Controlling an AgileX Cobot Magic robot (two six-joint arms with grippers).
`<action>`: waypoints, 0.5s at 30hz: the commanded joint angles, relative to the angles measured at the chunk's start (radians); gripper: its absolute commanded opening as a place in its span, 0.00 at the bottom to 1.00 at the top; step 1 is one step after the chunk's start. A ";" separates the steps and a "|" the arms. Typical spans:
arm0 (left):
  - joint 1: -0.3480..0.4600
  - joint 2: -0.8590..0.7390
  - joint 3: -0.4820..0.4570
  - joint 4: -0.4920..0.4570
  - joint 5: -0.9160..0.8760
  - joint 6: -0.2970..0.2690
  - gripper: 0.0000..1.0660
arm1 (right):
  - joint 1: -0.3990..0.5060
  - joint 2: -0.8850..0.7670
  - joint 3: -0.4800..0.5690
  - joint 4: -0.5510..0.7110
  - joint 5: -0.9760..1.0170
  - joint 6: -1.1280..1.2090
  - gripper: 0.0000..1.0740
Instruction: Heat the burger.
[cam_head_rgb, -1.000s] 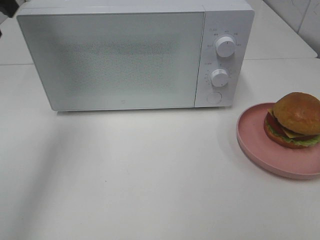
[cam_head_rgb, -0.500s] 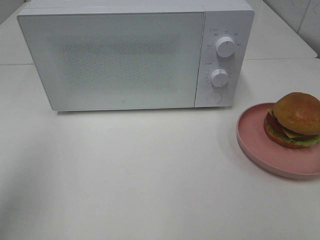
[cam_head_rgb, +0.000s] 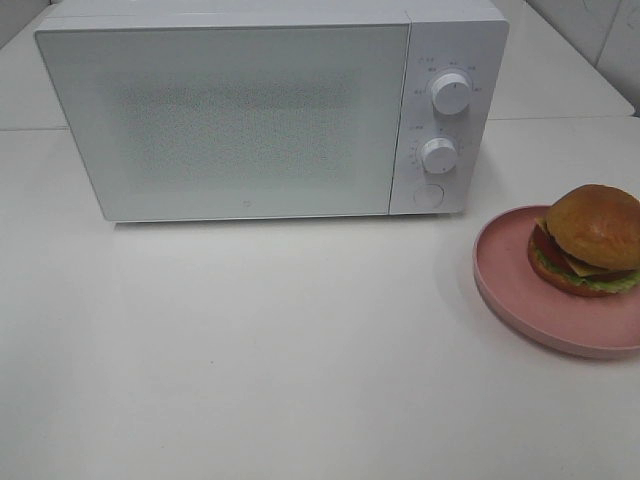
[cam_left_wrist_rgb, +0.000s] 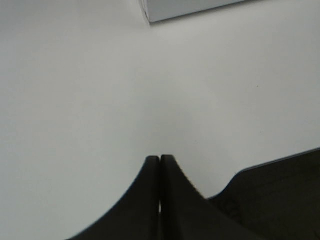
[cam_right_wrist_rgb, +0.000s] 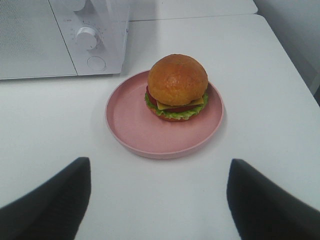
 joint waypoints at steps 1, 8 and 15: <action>0.003 -0.114 0.023 -0.042 0.031 0.040 0.00 | -0.005 -0.021 0.000 -0.001 -0.011 -0.006 0.67; 0.003 -0.189 0.100 -0.149 -0.097 0.157 0.00 | -0.005 -0.018 0.000 -0.001 -0.012 -0.007 0.67; 0.003 -0.176 0.138 -0.177 -0.172 0.174 0.00 | -0.005 -0.017 0.000 -0.001 -0.012 -0.007 0.67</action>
